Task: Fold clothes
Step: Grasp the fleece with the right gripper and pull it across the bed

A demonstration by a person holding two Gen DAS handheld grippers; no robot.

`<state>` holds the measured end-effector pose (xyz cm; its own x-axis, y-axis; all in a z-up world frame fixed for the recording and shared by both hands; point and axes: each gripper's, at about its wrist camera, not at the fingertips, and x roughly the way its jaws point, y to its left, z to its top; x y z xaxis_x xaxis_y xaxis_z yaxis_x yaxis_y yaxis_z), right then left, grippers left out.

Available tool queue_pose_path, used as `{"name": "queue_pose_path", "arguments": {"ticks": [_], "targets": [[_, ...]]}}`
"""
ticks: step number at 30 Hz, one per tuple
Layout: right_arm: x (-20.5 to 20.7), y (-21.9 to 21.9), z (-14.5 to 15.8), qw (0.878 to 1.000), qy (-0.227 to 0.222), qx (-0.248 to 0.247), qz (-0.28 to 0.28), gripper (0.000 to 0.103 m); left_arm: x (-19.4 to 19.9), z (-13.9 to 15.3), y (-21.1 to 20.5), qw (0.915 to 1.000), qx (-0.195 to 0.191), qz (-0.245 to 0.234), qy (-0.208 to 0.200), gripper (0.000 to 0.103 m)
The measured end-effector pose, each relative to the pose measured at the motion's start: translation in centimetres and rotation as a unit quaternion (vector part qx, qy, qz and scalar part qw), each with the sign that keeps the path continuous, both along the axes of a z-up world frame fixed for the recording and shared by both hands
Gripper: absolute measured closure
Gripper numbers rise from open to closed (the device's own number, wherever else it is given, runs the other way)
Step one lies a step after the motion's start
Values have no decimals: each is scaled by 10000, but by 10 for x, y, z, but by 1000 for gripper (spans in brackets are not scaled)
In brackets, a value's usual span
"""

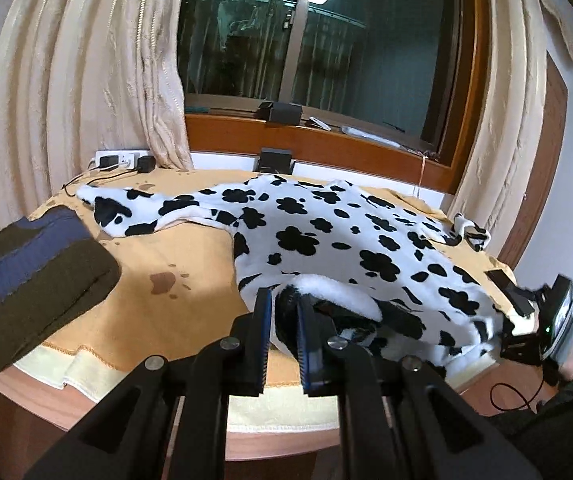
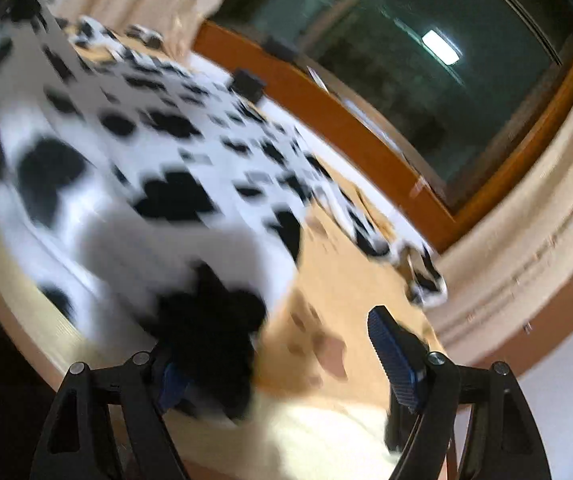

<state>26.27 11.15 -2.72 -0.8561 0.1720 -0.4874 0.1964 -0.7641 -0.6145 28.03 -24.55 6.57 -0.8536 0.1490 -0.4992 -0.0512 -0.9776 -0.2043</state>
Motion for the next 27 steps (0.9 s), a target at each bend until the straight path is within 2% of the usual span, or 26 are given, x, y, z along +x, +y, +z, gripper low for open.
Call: {"name": "queue_pose_path", "arguments": {"ticks": [3, 4, 5, 7, 10, 13, 15, 18, 21, 25, 26, 27], "targets": [[5, 7, 0, 9993, -72, -376, -24, 21, -1, -5, -5, 9999, 126, 82, -82, 89], [5, 7, 1, 9990, -86, -449, -1, 27, 0, -6, -6, 9998, 135, 108, -89, 89], [6, 7, 1, 9986, -104, -518, 26, 54, 1, -6, -6, 9998, 116, 116, -80, 89], [6, 5, 5, 9982, -132, -569, 114, 96, 5, -3, -4, 9999, 30, 130, -25, 89], [9, 6, 23, 9968, -45, -762, 246, 96, 13, 5, 0, 9997, -173, 147, 72, 89], [15, 25, 55, 9924, 87, -1219, 153, 96, 23, 12, 3, 9983, -505, 221, 168, 89], [14, 44, 73, 9872, 41, -1594, -30, 96, 28, 12, -1, 9974, -661, 263, 81, 89], [6, 63, 65, 9790, -485, -1960, -269, 96, 29, -4, -13, 9970, -647, 296, -313, 89], [4, 59, 34, 9748, -973, -1982, -323, 96, 27, -25, -17, 9962, -516, 90, -697, 89], [-1, 50, 23, 9783, -935, -1817, -331, 96, 23, -42, 11, 9909, -734, -690, -891, 87], [-1, 49, 23, 9791, -915, -1785, -331, 96, 21, -46, 19, 9891, -705, -865, -956, 84], [-1, 50, 24, 9793, -902, -1779, -336, 96, 18, -49, 26, 9872, -657, -1039, -1019, 68]]}}
